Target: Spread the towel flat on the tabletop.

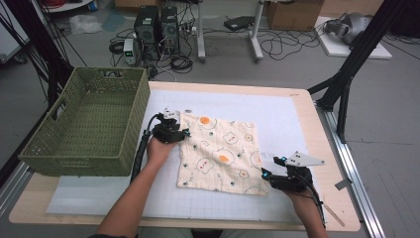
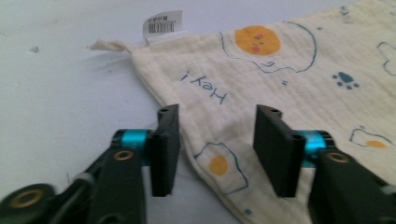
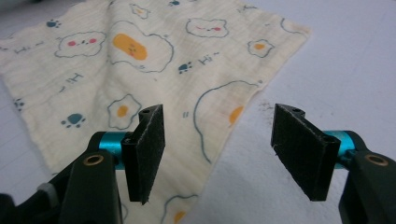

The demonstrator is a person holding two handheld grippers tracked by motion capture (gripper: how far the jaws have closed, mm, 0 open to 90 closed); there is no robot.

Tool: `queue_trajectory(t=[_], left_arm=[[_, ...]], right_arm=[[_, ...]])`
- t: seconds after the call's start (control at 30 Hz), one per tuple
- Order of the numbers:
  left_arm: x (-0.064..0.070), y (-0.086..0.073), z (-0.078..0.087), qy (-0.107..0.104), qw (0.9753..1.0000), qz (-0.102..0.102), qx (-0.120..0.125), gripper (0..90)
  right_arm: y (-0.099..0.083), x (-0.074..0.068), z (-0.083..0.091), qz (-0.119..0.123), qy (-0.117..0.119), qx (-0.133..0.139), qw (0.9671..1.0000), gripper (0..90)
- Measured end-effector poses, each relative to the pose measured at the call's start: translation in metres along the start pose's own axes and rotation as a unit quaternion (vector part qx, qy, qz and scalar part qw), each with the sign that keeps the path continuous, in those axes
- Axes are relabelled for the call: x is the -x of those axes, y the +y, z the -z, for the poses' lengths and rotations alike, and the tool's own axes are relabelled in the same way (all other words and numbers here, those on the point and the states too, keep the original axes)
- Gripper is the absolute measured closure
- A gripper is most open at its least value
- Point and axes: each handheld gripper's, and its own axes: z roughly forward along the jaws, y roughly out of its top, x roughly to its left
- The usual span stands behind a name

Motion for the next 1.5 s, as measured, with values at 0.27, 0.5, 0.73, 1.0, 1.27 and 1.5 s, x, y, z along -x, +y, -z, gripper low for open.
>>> queue_trajectory(t=[0.27,0.5,0.73,1.0,1.27,1.5], left_arm=[[-0.004,-0.010,0.016,-0.010,0.9994,0.022,0.024,34.6],[-0.002,-0.007,0.027,-0.026,0.9989,0.026,0.028,32.5],[0.008,-0.007,0.028,-0.033,0.9994,0.003,0.013,33.0],[0.009,-0.010,0.025,-0.029,0.9995,-0.009,-0.012,34.3],[0.009,-0.023,0.028,-0.027,0.9995,-0.004,-0.013,36.8],[0.012,-0.022,0.031,-0.054,0.9983,-0.011,-0.018,43.4]], right_arm=[[0.009,0.015,-0.005,-0.001,-0.022,-0.005,0.9997,36.3],[0.028,0.034,-0.039,-0.011,-0.036,-0.018,0.9991,37.3],[0.047,0.042,-0.094,-0.016,-0.045,-0.047,0.9978,40.3],[0.061,0.048,-0.132,-0.032,-0.050,-0.063,0.9963,67.8],[0.063,0.062,-0.132,-0.045,-0.154,-0.067,0.9848,86.1],[0.068,0.056,-0.119,-0.044,-0.156,-0.027,0.9864,63.5]])
